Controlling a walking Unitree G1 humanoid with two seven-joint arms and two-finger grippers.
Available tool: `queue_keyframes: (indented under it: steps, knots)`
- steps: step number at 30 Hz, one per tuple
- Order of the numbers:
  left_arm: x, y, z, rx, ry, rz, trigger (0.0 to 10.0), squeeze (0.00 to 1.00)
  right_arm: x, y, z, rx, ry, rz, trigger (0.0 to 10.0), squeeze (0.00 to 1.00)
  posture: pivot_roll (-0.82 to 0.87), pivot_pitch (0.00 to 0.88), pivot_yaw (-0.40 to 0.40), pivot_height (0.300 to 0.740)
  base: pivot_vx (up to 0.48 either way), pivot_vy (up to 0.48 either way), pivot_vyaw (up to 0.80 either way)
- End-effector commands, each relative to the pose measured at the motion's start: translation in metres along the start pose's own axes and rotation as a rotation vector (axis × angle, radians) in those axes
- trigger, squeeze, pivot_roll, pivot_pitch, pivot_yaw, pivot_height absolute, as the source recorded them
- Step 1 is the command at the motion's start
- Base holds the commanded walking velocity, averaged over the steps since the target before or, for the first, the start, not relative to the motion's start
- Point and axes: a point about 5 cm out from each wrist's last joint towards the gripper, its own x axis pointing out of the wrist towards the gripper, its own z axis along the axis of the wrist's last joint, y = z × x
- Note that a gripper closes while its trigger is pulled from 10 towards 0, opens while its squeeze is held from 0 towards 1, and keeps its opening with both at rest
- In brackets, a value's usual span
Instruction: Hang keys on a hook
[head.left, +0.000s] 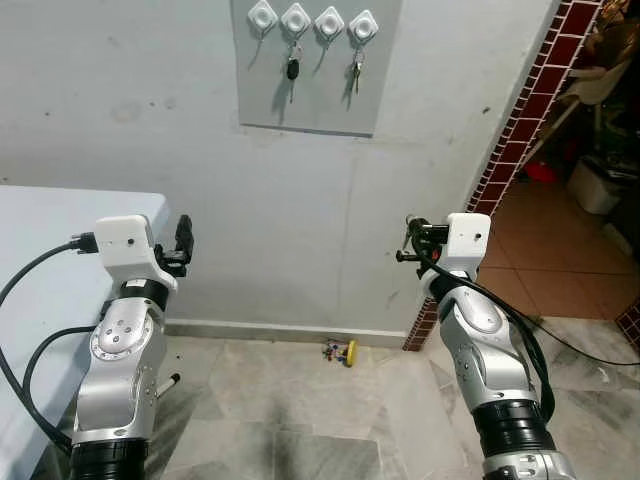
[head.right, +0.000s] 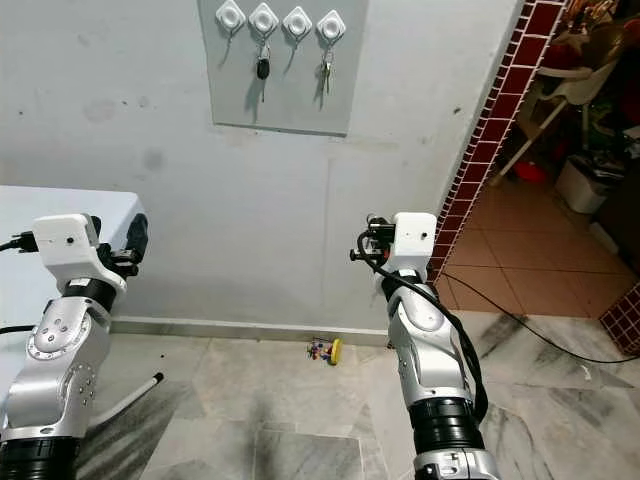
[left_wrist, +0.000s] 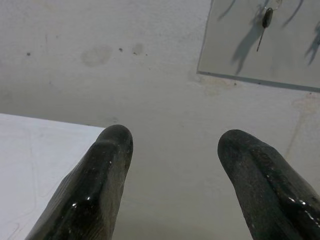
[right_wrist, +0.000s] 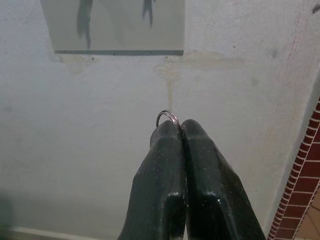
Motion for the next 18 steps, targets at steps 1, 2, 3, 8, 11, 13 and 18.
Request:
queue_keyframes:
  steps: [1,2,3,8,11,13,18]
  knots:
    - [-0.0015,-0.0005,0.002,-0.005,0.005,-0.025,10.0,0.0,-0.0015,-0.002,0.0059,0.006,-0.023,-0.011,10.0,0.0,-0.09,0.0,-0.033,0.74,0.0,0.0,0.0]
    - [-0.0013,-0.0021,0.0023,-0.006,0.005,-0.031,10.0,0.0,-0.002,-0.0027,0.0068,0.004,-0.029,-0.004,10.0,0.0,-0.09,0.0,-0.032,0.74,0.0,0.0,0.0]
    - [-0.0014,-0.0025,0.0023,-0.006,0.005,-0.034,10.0,0.0,-0.0024,-0.0027,0.0071,0.004,-0.032,-0.001,10.0,0.0,-0.09,0.0,-0.031,0.74,0.0,0.0,0.0]
    - [-0.0024,-0.0058,0.0028,-0.027,0.007,-0.063,10.0,0.0,-0.0041,-0.0027,0.0097,0.0,-0.044,0.013,10.0,0.0,-0.09,0.0,-0.031,0.74,0.182,0.0,0.0]
    - [-0.0031,-0.0063,0.003,-0.029,0.007,-0.067,10.0,0.0,-0.0047,-0.0026,0.0097,-0.001,-0.043,0.014,10.0,0.0,-0.09,0.0,-0.032,0.74,0.428,0.0,0.0]
    - [-0.0035,-0.006,0.0029,-0.031,0.009,-0.065,10.0,0.0,-0.0052,-0.002,0.0098,-0.002,-0.043,0.016,10.0,0.0,-0.09,0.0,-0.034,0.74,0.439,0.0,0.0]
    - [-0.0038,-0.0058,0.003,-0.033,0.011,-0.065,10.0,0.0,-0.0058,-0.0017,0.0101,-0.002,-0.043,0.018,10.0,0.0,-0.09,0.0,-0.034,0.74,0.45,0.0,0.0]
